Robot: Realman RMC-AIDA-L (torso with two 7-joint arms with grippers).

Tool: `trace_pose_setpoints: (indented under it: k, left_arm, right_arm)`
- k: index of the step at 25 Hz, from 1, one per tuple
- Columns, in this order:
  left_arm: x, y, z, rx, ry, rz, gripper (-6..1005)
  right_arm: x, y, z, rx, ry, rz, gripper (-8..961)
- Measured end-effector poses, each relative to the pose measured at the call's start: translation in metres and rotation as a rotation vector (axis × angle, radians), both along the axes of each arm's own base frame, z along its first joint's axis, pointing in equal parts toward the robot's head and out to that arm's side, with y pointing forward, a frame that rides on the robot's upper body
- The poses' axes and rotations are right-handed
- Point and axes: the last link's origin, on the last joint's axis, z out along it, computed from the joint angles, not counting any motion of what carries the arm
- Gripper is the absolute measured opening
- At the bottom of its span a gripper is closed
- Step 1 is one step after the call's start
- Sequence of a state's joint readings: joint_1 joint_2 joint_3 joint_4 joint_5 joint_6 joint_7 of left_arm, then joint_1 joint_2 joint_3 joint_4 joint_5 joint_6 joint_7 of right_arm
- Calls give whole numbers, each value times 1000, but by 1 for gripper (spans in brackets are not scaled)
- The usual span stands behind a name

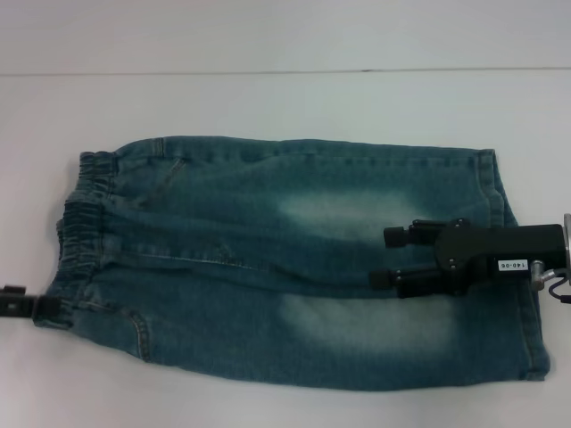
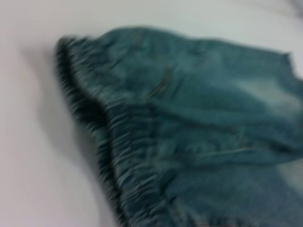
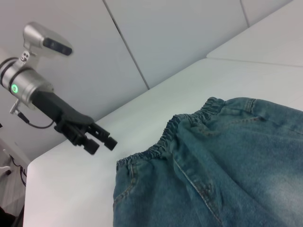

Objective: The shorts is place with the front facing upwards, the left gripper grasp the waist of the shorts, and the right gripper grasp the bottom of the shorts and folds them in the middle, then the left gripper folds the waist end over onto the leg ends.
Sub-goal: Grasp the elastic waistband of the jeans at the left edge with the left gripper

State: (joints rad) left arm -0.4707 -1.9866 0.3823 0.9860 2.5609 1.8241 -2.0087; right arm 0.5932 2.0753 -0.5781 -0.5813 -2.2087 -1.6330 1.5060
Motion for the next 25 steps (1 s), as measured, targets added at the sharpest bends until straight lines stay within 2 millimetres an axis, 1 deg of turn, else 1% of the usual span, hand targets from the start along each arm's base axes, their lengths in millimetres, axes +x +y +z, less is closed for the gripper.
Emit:
trace_pose_setpoints:
  k: [2, 10, 16, 25]
  left_arm:
    - [-5, -1, -3, -12, 32, 18, 908]
    - [-7, -2, -8, -31, 50, 28, 908]
    - [-12, 0, -14, -43, 104, 64, 908]
    - [-5, 10, -10, -39, 98, 104, 907]
  right_arm:
    - [0, 1, 0, 2, 1, 0, 941]
    - [-5, 5, 1, 6, 0, 15, 941]
    - [-7, 6, 1, 6, 0, 22, 940]
    - [-7, 7, 2, 9, 1, 23, 941]
